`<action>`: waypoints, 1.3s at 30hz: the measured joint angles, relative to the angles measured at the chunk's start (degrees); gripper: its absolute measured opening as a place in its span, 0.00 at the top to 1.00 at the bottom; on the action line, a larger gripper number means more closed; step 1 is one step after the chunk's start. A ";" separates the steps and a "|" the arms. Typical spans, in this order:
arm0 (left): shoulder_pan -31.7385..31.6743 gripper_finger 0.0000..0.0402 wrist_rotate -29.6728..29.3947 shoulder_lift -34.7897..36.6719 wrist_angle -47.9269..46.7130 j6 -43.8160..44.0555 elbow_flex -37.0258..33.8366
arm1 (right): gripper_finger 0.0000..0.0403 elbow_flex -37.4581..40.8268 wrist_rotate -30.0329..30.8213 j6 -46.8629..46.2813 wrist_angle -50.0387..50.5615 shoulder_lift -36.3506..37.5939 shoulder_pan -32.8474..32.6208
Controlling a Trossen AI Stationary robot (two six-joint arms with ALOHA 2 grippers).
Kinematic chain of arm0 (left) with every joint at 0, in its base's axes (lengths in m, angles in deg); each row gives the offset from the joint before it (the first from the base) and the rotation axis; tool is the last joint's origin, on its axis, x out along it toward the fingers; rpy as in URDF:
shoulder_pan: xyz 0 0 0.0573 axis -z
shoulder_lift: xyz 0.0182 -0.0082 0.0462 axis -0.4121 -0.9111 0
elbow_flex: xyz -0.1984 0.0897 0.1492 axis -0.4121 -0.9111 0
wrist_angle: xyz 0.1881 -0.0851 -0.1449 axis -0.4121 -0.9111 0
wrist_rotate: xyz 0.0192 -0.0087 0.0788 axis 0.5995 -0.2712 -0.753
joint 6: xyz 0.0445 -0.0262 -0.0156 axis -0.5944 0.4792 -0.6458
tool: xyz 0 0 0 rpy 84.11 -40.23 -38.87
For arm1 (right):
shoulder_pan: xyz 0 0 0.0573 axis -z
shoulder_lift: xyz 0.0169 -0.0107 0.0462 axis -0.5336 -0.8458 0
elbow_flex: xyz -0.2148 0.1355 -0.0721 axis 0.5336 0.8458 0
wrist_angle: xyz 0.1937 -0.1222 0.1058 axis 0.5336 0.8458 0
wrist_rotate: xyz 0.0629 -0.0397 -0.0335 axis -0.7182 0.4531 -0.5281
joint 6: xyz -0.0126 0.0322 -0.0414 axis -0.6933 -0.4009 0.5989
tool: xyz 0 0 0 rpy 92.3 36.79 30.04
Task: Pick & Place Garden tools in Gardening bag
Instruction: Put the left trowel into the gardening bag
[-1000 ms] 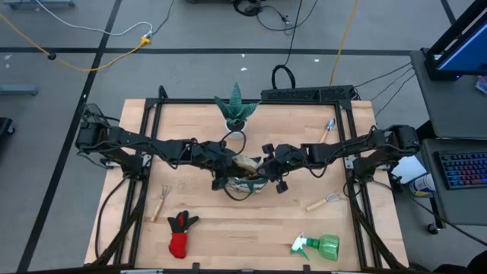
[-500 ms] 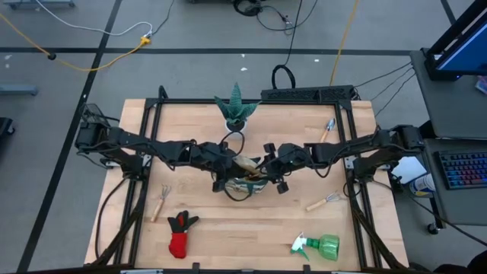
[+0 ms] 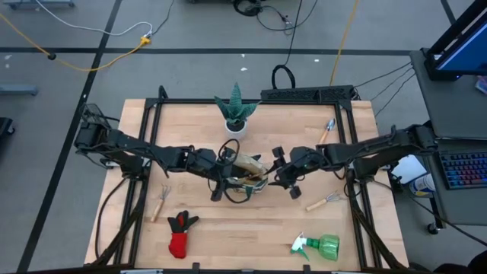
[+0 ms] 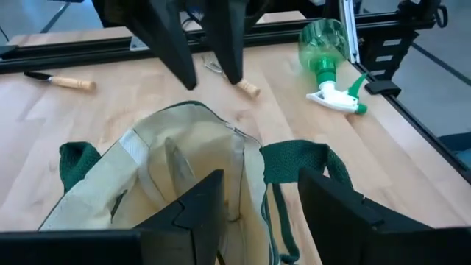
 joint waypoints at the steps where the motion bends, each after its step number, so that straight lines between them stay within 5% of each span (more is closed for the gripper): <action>1: 0.00 0.56 -0.03 -0.02 -0.08 0.04 0.00 | 0.60 0.00 0.01 0.56 -0.40 -0.54 -0.28; 13: 0.00 0.56 -2.05 -0.02 -0.59 0.46 0.00 | 0.63 0.02 0.32 8.21 -3.26 -6.87 -0.16; 23: 0.00 0.56 -0.63 -0.02 -0.75 0.39 0.00 | 0.97 0.00 1.88 13.14 -3.56 -6.85 -0.16; 39: 0.00 0.56 -0.63 -0.02 -0.99 0.26 0.00 | 1.00 -0.04 1.45 11.71 -4.61 -4.58 -0.23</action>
